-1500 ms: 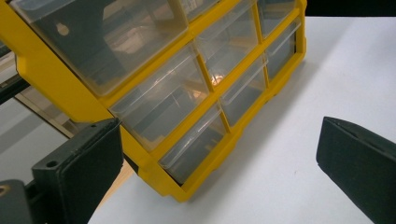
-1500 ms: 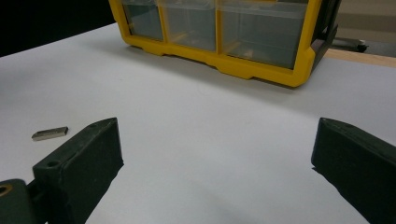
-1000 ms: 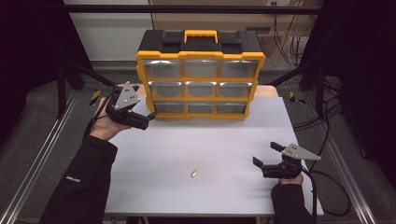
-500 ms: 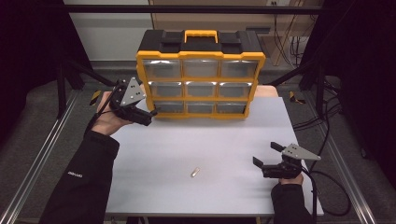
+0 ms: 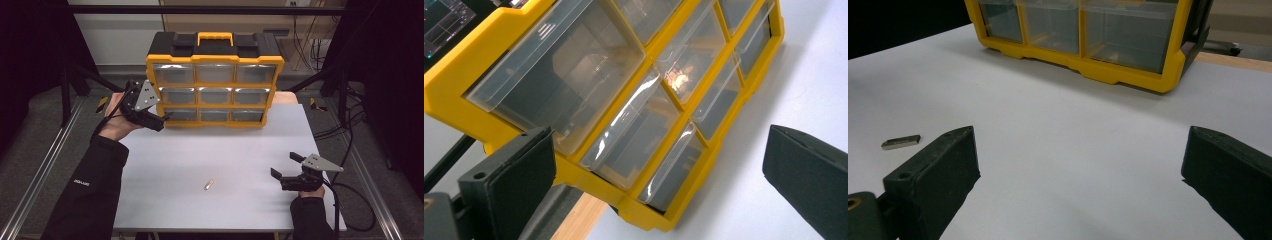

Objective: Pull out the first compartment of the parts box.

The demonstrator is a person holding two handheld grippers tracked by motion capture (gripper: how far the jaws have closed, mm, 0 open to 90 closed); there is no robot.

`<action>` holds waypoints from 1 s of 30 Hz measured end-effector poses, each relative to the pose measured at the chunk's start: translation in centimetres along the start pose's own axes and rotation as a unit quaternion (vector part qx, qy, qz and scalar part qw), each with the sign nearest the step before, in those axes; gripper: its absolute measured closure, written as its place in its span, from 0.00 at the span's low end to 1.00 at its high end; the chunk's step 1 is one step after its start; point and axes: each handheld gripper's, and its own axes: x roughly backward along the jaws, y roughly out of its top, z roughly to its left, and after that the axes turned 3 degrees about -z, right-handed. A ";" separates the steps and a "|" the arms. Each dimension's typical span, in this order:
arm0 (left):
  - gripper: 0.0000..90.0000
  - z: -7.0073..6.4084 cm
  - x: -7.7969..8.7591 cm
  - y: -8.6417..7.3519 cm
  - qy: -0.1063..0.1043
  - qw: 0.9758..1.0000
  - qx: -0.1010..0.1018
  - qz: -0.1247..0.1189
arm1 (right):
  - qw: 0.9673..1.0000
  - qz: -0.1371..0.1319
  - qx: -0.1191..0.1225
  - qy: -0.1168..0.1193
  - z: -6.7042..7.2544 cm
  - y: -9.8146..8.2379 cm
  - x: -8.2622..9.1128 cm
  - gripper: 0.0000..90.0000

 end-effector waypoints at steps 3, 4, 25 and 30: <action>0.00 0.0 -0.1 0.2 0.002 1.000 -0.010 0.001 | 1.000 -0.001 0.001 0.000 0.0 0.0 0.0 0.02; 0.00 0.1 -0.2 0.3 0.003 1.000 -0.012 0.000 | 1.000 -0.001 0.000 0.000 0.0 0.0 0.0 0.02; 0.01 0.6 -1.3 1.7 0.016 0.998 -0.061 0.006 | 1.000 0.000 -0.001 -0.001 0.0 0.0 0.1 0.02; 0.01 0.8 -1.6 2.1 0.018 0.997 -0.072 0.009 | 1.000 0.000 0.000 -0.001 0.0 0.0 0.0 0.02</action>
